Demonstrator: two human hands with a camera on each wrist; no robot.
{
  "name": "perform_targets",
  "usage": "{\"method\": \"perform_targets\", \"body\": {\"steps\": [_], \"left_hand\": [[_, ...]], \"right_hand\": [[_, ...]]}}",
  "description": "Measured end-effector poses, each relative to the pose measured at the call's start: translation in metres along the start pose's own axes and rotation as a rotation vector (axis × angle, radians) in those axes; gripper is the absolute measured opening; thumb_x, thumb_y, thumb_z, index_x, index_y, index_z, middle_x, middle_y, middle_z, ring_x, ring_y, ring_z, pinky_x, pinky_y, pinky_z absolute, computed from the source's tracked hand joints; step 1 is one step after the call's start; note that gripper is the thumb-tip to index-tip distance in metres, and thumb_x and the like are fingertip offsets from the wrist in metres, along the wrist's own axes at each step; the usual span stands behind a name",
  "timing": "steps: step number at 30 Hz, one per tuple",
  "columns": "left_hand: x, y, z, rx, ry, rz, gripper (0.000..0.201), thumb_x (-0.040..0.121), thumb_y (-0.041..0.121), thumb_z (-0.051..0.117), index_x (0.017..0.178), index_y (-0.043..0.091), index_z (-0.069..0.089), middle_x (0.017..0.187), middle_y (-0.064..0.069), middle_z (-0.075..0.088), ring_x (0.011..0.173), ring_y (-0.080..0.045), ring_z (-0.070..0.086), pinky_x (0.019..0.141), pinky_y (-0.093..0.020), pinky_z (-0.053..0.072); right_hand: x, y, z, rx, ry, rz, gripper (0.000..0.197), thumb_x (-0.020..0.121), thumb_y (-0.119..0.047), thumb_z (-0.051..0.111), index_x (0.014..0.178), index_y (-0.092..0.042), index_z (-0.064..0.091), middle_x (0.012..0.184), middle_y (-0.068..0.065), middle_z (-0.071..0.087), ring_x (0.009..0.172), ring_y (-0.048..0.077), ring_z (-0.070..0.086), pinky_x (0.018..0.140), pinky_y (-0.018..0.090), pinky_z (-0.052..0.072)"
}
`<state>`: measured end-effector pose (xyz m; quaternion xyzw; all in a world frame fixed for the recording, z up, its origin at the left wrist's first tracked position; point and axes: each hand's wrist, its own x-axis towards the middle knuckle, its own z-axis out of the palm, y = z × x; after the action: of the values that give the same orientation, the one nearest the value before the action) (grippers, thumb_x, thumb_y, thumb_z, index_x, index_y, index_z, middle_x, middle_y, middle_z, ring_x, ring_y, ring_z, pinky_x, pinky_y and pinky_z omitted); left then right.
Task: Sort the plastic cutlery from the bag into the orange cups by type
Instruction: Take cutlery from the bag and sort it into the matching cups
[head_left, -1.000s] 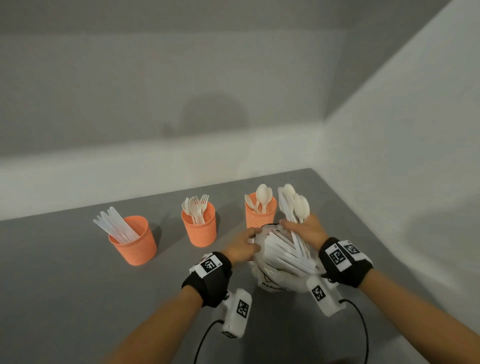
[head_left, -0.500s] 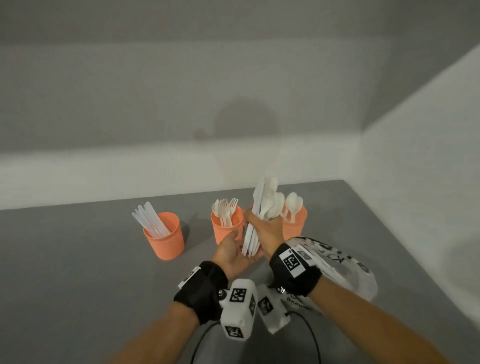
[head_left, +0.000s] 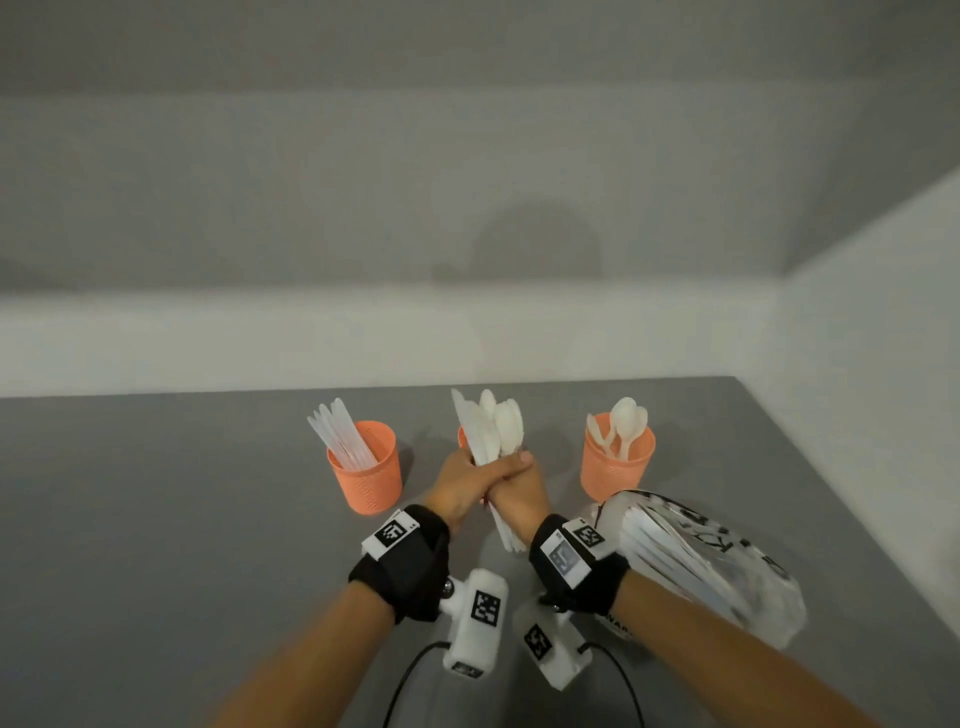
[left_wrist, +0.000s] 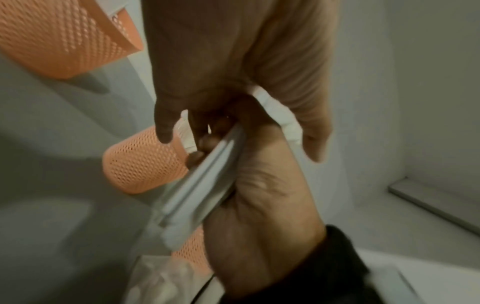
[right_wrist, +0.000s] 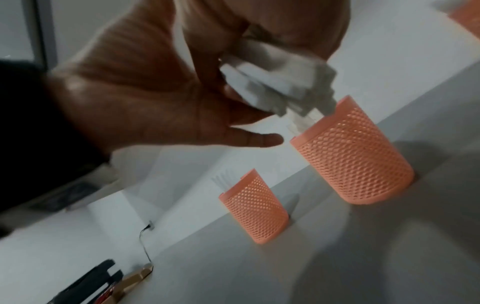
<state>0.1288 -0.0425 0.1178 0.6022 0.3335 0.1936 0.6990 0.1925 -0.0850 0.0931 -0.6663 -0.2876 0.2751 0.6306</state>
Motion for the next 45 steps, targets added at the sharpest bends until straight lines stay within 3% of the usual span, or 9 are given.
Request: {"method": "perform_targets", "body": {"steps": [3, 5, 11, 16, 22, 31, 39, 42, 45], "left_hand": [[0.006, 0.001, -0.005, -0.068, 0.077, 0.029, 0.037, 0.076, 0.014, 0.073, 0.109, 0.004, 0.064, 0.106, -0.016, 0.070, 0.094, -0.025, 0.067, 0.077, -0.033, 0.055], [0.009, 0.001, -0.009, -0.062, 0.027, 0.054, 0.029, 0.077, 0.013, 0.071, 0.103, 0.000, 0.065, 0.097, -0.017, 0.069, 0.087, -0.025, 0.067, 0.069, -0.028, 0.053], [0.015, 0.009, -0.010, -0.079, -0.119, 0.046, 0.016, 0.085, 0.020, 0.063, 0.093, 0.007, 0.065, 0.075, -0.004, 0.068, 0.070, -0.015, 0.065, 0.066, -0.024, 0.054], [0.019, 0.015, -0.021, -0.021, -0.121, 0.056, 0.036, 0.085, 0.036, 0.060, 0.102, 0.004, 0.066, 0.086, -0.010, 0.069, 0.081, -0.023, 0.067, 0.073, -0.030, 0.055], [0.025, 0.010, -0.040, 0.024, 0.125, 0.053, 0.024, 0.090, 0.026, 0.057, 0.095, 0.004, 0.062, 0.083, -0.009, 0.064, 0.075, -0.019, 0.058, 0.068, -0.025, 0.048], [0.015, 0.007, -0.038, 0.117, 0.157, 0.107, 0.023, 0.096, 0.023, 0.046, 0.090, 0.005, 0.059, 0.062, -0.001, 0.057, 0.047, -0.005, 0.050, 0.049, -0.019, 0.042], [0.016, 0.030, -0.058, 0.179, 0.311, 0.163, 0.019, 0.093, 0.011, 0.048, 0.077, 0.006, 0.055, 0.065, -0.009, 0.059, 0.057, -0.020, 0.058, 0.052, -0.024, 0.052], [0.018, 0.055, -0.086, 0.289, 0.486, 0.368, 0.008, 0.092, 0.008, 0.051, 0.100, 0.008, 0.049, 0.079, -0.008, 0.060, 0.066, -0.023, 0.062, 0.057, -0.029, 0.058], [0.020, 0.073, -0.117, 0.495, 0.684, 0.574, 0.045, 0.087, 0.006, 0.056, 0.127, 0.009, 0.034, 0.088, -0.011, 0.060, 0.073, -0.031, 0.063, 0.069, -0.037, 0.055]], "right_hand": [[-0.001, 0.005, -0.002, -0.009, -0.220, 0.019, 0.070, 0.061, 0.007, 0.064, 0.128, -0.005, 0.047, 0.116, 0.009, 0.061, 0.106, 0.015, 0.061, 0.074, 0.016, 0.053], [0.000, 0.005, -0.008, 0.031, -0.309, 0.080, 0.072, 0.061, 0.006, 0.066, 0.129, -0.003, 0.044, 0.113, 0.016, 0.061, 0.094, 0.016, 0.066, 0.061, 0.017, 0.053], [0.000, -0.007, -0.027, 0.194, -0.605, 0.405, 0.013, 0.091, -0.010, 0.050, 0.084, -0.009, 0.060, 0.055, 0.000, 0.065, 0.054, 0.009, 0.063, 0.055, 0.020, 0.051], [0.006, -0.005, -0.020, 0.251, -0.567, 0.422, 0.006, 0.092, -0.019, 0.055, 0.091, -0.014, 0.053, 0.047, -0.001, 0.051, 0.041, 0.011, 0.053, 0.047, 0.023, 0.049], [0.022, 0.006, -0.021, 0.310, -0.453, 0.391, 0.096, 0.069, -0.042, 0.071, 0.143, -0.009, 0.020, 0.057, 0.002, 0.062, 0.036, 0.010, 0.047, 0.037, 0.018, 0.039], [0.018, 0.009, -0.019, 0.196, -0.440, 0.304, 0.095, 0.067, -0.042, 0.073, 0.140, -0.001, 0.026, 0.062, 0.002, 0.068, 0.041, 0.011, 0.055, 0.036, 0.019, 0.041], [0.017, 0.006, -0.023, 0.275, -0.432, 0.372, 0.033, 0.086, -0.037, 0.060, 0.094, -0.005, 0.059, 0.061, 0.005, 0.062, 0.047, 0.013, 0.058, 0.044, 0.022, 0.048], [0.019, 0.009, -0.025, 0.221, -0.355, 0.358, 0.025, 0.086, -0.034, 0.062, 0.085, -0.010, 0.056, 0.046, -0.003, 0.046, 0.036, 0.008, 0.043, 0.038, 0.020, 0.040], [0.019, 0.007, -0.027, 0.145, -0.343, 0.337, 0.020, 0.087, -0.035, 0.062, 0.080, -0.017, 0.055, 0.042, -0.006, 0.038, 0.034, 0.005, 0.034, 0.037, 0.018, 0.035]]}}
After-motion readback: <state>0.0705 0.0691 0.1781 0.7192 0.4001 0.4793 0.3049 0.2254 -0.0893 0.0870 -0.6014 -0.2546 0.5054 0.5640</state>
